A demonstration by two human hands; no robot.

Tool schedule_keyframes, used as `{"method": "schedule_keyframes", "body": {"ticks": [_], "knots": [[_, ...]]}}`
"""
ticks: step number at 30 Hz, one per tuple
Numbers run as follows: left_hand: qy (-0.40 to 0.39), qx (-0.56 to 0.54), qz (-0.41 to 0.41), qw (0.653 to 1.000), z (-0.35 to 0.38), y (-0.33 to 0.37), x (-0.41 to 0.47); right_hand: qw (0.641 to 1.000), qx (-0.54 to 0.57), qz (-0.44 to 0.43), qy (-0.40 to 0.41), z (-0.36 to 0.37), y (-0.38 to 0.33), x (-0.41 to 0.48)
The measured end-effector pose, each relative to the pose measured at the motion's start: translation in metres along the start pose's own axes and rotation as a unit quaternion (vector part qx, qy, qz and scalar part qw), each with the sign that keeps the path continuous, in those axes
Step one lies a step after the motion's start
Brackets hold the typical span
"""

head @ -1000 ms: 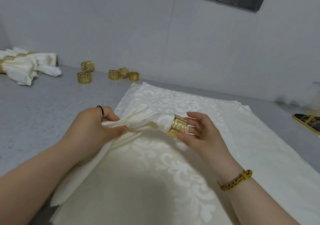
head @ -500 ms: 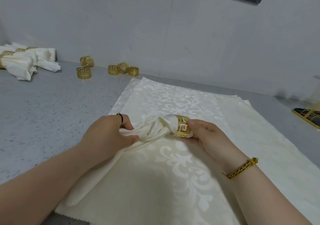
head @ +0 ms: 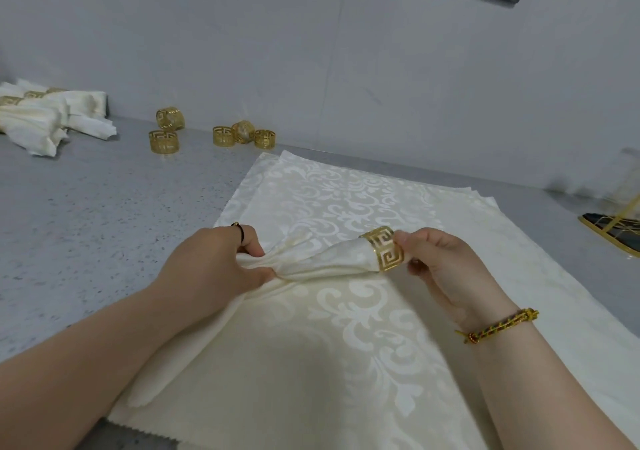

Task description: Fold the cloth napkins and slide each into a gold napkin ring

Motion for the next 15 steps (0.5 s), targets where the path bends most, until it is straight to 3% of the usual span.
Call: {"method": "schedule_keyframes", "body": {"ticks": [8, 11, 15], "knots": [[-0.001, 0.0, 0.008, 1.0, -0.001, 0.001, 0.0, 0.995, 0.077, 0.043, 0.04, 0.005, 0.01, -0.001], [-0.005, 0.005, 0.008, 1.0, 0.0, -0.001, 0.001, 1.0, -0.025, -0.012, -0.007, 0.008, 0.003, -0.002], [-0.013, 0.017, 0.018, 1.0, 0.001, 0.0, 0.001, 0.978, -0.152, -0.126, -0.062, 0.012, -0.015, -0.009]]}}
Point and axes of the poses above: each hand's wrist, its own x-axis towards the middle knuckle, its own z-axis out of the palm, y = z × x, the point moved 10 cm from there along x, towards the middle knuckle, and after that the axes turned 12 degrees about y, right-handed, at the moved point
